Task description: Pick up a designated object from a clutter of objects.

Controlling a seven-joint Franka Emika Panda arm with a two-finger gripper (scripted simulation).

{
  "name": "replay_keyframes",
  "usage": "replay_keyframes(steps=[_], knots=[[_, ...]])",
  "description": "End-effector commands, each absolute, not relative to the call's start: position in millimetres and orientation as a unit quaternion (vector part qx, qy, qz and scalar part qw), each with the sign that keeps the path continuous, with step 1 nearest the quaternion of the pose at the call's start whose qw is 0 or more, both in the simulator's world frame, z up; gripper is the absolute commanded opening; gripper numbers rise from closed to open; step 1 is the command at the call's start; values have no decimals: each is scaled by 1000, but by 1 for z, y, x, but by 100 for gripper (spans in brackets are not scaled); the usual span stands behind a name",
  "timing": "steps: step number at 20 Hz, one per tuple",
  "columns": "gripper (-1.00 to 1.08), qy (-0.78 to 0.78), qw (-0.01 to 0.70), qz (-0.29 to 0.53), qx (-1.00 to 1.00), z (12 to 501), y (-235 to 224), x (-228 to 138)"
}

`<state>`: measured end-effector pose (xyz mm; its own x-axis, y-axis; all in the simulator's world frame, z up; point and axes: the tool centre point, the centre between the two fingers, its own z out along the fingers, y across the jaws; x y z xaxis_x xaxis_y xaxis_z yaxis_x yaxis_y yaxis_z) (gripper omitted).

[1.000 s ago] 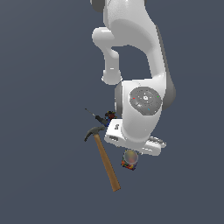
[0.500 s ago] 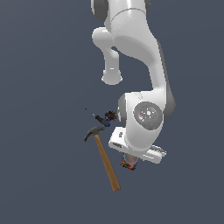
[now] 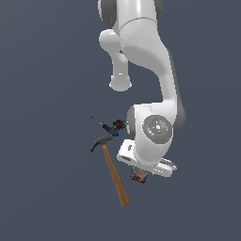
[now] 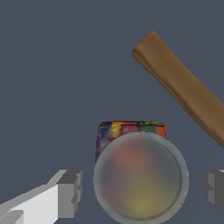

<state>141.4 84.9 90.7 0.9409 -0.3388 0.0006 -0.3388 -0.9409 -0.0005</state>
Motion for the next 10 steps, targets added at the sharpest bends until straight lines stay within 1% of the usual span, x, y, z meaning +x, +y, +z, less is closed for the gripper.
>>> replay_keyframes(steps=[1, 5, 10], knots=[[100, 172, 0, 0, -985, 76, 85, 141], [100, 173, 0, 0, -985, 60, 85, 140], [100, 173, 0, 0, -985, 58, 85, 142]])
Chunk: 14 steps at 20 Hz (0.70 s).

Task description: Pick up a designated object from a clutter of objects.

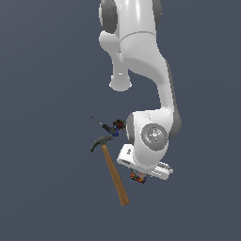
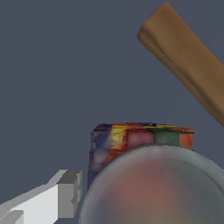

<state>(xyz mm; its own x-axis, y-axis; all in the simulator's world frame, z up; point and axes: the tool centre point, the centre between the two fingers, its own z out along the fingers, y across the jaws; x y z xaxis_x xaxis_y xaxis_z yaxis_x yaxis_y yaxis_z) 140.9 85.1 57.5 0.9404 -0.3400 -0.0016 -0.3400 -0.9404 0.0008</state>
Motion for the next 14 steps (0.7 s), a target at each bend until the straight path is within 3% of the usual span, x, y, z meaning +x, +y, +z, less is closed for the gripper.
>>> replay_keyframes(steps=[1, 14], knots=[[-100, -173, 0, 0, 985, 58, 85, 142], [-100, -172, 0, -1, 985, 60, 86, 141]])
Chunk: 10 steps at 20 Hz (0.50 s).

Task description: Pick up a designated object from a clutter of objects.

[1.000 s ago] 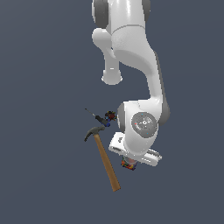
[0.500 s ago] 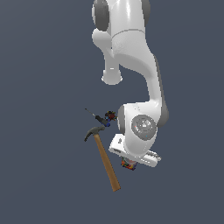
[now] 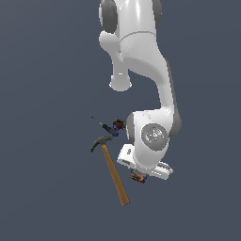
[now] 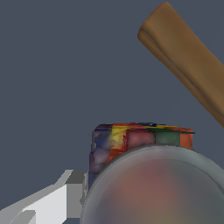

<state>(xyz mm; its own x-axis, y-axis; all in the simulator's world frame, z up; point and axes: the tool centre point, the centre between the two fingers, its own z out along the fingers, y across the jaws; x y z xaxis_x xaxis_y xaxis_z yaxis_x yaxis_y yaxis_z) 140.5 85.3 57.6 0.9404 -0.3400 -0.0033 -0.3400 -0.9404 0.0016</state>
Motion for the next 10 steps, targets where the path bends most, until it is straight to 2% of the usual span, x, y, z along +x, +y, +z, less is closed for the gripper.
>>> replay_keyframes(steps=[1, 10], knots=[[-100, -172, 0, -1, 985, 62, 86, 141], [-100, -172, 0, -1, 985, 108, 93, 135]])
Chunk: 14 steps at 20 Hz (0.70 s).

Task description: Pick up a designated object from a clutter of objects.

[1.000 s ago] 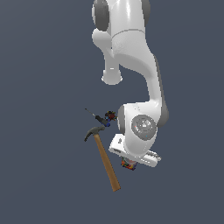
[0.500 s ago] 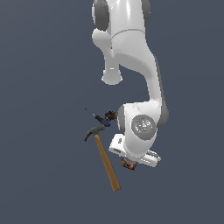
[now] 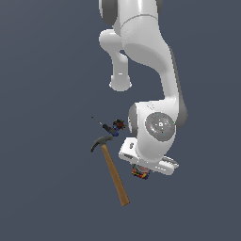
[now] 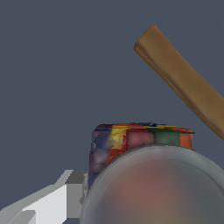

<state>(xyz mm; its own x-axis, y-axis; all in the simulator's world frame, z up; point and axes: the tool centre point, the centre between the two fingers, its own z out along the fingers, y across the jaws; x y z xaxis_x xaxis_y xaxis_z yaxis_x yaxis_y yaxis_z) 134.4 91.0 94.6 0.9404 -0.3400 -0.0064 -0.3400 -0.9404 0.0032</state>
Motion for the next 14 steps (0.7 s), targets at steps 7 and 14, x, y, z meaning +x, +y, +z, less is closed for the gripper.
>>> replay_keyframes(steps=[7, 14], knots=[[-100, -173, 0, -1, 985, 180, 104, 125], [-100, -173, 0, 0, 985, 263, 116, 116]])
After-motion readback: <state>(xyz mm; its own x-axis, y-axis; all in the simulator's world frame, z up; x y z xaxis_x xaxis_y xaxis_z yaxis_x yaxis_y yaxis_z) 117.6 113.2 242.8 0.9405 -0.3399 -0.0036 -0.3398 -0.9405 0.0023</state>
